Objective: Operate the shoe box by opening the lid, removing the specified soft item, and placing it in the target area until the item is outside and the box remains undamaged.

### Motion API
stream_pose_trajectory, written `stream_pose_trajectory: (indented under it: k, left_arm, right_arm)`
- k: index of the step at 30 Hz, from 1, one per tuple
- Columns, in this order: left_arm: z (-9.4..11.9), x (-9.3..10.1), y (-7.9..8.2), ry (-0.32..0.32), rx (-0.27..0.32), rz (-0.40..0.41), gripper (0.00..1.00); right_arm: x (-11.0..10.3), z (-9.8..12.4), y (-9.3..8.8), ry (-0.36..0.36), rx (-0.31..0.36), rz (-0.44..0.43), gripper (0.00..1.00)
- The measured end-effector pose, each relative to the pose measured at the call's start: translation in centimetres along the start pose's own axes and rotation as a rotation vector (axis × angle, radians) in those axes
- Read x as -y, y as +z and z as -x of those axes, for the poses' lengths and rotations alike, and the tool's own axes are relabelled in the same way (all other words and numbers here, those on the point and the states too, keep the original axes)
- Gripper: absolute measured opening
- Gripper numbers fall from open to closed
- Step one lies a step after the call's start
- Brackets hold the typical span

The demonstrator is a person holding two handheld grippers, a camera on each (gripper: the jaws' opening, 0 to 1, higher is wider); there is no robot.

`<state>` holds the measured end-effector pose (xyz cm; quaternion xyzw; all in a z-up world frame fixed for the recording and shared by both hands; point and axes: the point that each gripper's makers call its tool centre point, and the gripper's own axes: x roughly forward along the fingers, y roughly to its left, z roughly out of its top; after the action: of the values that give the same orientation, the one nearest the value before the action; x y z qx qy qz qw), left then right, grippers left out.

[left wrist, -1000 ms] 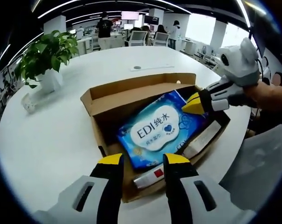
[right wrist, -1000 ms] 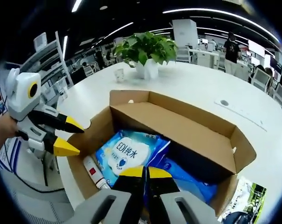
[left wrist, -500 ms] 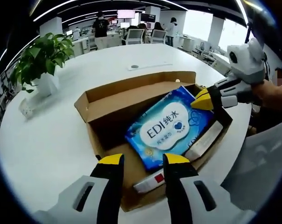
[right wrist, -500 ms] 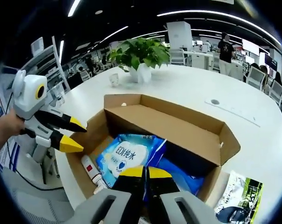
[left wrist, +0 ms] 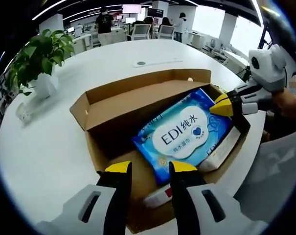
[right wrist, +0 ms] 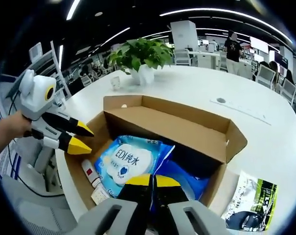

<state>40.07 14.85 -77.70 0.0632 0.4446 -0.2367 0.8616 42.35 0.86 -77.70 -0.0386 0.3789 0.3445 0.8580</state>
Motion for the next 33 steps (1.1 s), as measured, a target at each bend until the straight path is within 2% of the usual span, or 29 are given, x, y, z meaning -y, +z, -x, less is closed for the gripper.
stream_pose_trajectory:
  k: [6, 11, 17, 20, 24, 28, 33]
  left_arm:
    - [-1.7, 1.0, -0.7, -0.024, -0.054, 0.005, 0.3]
    - [-3.0, 0.1, -1.7, -0.006, -0.109, 0.008, 0.34]
    - [-3.7, 0.3, -2.9, -0.027, -0.155, 0.022, 0.31]
    - [-4.0, 0.8, -3.2, -0.055, -0.164, 0.093, 0.29]
    - [-4.5, 0.9, -3.3, -0.06, -0.167, 0.101, 0.27]
    - [-4.7, 1.0, -3.5, -0.076, -0.167, 0.16, 0.24]
    - [-4.8, 1.2, -3.7, -0.071, -0.166, 0.174, 0.23]
  right_arm:
    - [0.2, -0.2, -0.3, -0.004, 0.0, -0.002, 0.0]
    - [0.3, -0.4, -0.5, -0.006, 0.0, -0.008, 0.0]
    - [0.5, -0.5, -0.8, -0.007, -0.002, -0.018, 0.0]
    - [0.5, -0.6, -0.8, 0.0, 0.002, -0.036, 0.0]
    - [0.7, -0.6, -1.0, 0.011, 0.008, -0.062, 0.0]
    - [0.6, -0.6, -1.0, 0.015, 0.013, -0.072, 0.0]
    - [0.4, -0.8, -1.1, 0.021, 0.015, -0.077, 0.0]
